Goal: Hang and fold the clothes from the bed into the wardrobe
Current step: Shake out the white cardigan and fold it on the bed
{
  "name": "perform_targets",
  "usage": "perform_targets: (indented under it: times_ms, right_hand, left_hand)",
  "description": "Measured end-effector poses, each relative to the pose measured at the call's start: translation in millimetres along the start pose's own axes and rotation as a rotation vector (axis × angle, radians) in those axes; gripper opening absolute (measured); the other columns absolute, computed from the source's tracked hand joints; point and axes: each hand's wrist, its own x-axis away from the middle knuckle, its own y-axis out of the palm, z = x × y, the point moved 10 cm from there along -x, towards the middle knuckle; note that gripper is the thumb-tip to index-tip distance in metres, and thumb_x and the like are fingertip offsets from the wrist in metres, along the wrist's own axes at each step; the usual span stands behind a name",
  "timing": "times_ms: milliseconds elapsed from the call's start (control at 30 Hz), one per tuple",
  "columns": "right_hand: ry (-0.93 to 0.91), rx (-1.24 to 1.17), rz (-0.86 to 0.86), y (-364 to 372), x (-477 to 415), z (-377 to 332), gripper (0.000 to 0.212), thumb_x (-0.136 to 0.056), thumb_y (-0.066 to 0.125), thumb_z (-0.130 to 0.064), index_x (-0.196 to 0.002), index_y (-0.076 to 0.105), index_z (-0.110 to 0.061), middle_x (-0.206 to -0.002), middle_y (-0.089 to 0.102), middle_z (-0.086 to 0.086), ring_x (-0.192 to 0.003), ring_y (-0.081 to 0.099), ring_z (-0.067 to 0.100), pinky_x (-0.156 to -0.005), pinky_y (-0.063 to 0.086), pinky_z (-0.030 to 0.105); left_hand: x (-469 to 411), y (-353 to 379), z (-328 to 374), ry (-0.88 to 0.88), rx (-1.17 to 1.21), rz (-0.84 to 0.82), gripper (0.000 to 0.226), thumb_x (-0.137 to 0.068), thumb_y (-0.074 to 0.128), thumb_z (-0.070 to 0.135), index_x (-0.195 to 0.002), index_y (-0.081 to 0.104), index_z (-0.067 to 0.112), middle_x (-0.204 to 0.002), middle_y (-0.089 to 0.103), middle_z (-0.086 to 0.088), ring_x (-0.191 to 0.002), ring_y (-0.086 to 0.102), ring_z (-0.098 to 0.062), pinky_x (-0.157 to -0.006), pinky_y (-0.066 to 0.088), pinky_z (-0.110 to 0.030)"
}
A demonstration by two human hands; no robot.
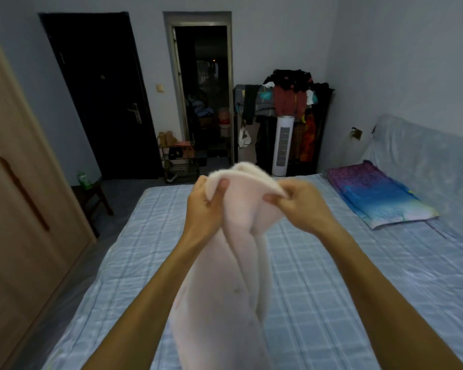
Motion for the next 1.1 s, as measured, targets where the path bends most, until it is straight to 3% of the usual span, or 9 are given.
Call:
perform_targets:
  times_ms: [100,367,500,600,667,767,867,967,1100]
  right_hand:
    - [-0.094,0.323,0.089,-27,-12,-27,0.004,-0.085,0.065,-0.032,-0.085,0.069,-0.032,-0.076,0.066,-0.007,-0.076,0.061,0.019,-0.059,0.038,0.029]
    - [-0.298,0.598,-0.181,4,-23,-54,0.033,-0.09,0.056,-0.017,-0.114,0.066,-0.039,-0.111,0.069,-0.002,-0.101,0.061,0.025,-0.081,0.049,0.036]
    - [-0.357,0.607,-0.273,17,-17,-51,0.032,-0.089,0.06,-0.015,-0.111,0.069,-0.036,-0.112,0.069,-0.008,-0.104,0.061,0.02,-0.08,0.049,0.034]
    - [-0.357,0.579,-0.311,13,-15,-43,0.029,-0.088,0.063,-0.013,-0.106,0.071,-0.034,-0.105,0.07,-0.008,-0.098,0.063,0.019,-0.077,0.048,0.032]
    - [-0.342,0.545,-0.312,6,-14,-38,0.027,-0.087,0.064,-0.012,-0.104,0.072,-0.032,-0.103,0.071,-0.007,-0.096,0.064,0.019,-0.078,0.05,0.034]
    - [-0.303,0.532,-0.322,-4,-10,-31,0.027,-0.089,0.063,-0.014,-0.106,0.071,-0.033,-0.107,0.071,-0.006,-0.098,0.065,0.018,-0.082,0.053,0.039]
    - [-0.229,0.556,-0.307,-19,-10,-15,0.03,-0.091,0.059,-0.017,-0.109,0.069,-0.039,-0.113,0.068,-0.01,-0.103,0.062,0.017,-0.083,0.052,0.04]
    - [-0.204,0.527,-0.268,-24,-10,-4,0.037,-0.093,0.056,-0.012,-0.109,0.067,-0.044,-0.113,0.068,-0.01,-0.101,0.062,0.018,-0.08,0.053,0.039]
    - [-0.226,0.473,-0.241,-22,-8,3,0.045,-0.091,0.056,-0.006,-0.114,0.065,-0.043,-0.105,0.07,-0.007,-0.092,0.063,0.017,-0.077,0.052,0.039]
  left_hand:
    - [-2,-11,6,0.093,-0.188,-0.106,0.016,-0.092,0.058,0.032,-0.082,0.053,0.02,-0.081,0.05,0.001,-0.065,0.048,0.004,-0.057,0.039,-0.011]
    - [40,-6,-58,-0.353,-0.143,-0.56,0.006,-0.085,0.07,0.016,-0.09,0.069,0.013,-0.079,0.069,0.004,-0.067,0.063,0.002,-0.059,0.047,-0.012]
    - [50,-2,-88,-0.346,-0.279,-0.759,0.035,-0.081,0.072,0.014,-0.114,0.062,0.021,-0.112,0.062,0.007,-0.102,0.059,-0.005,-0.08,0.047,-0.014]
    - [65,10,-119,-0.368,-0.187,-0.73,0.077,-0.078,0.07,0.006,-0.142,0.035,0.033,-0.147,0.034,0.015,-0.136,0.031,-0.006,-0.102,0.03,-0.02]
    - [81,30,-138,-0.368,-0.223,-0.69,0.094,-0.078,0.076,0.023,-0.149,0.015,0.033,-0.151,0.024,0.008,-0.14,0.021,-0.008,-0.108,0.026,-0.023]
    - [116,78,-152,-0.465,-0.127,-0.787,0.104,-0.069,0.073,0.056,-0.148,0.007,0.041,-0.147,0.034,-0.004,-0.136,0.034,-0.013,-0.109,0.036,-0.038]
    - [120,104,-132,-0.404,-0.021,-0.832,0.099,-0.07,0.065,0.069,-0.147,0.008,0.045,-0.153,0.025,0.008,-0.137,0.029,-0.007,-0.112,0.031,-0.038]
    - [129,109,-131,-0.227,-0.22,-0.894,0.085,-0.077,0.07,0.048,-0.146,0.021,0.039,-0.149,0.031,0.015,-0.133,0.034,-0.004,-0.108,0.033,-0.029]
    - [130,82,-178,-0.398,-0.288,-0.741,0.017,-0.086,0.054,0.012,-0.097,0.063,0.003,-0.098,0.069,-0.013,-0.086,0.067,-0.027,-0.075,0.056,-0.048]
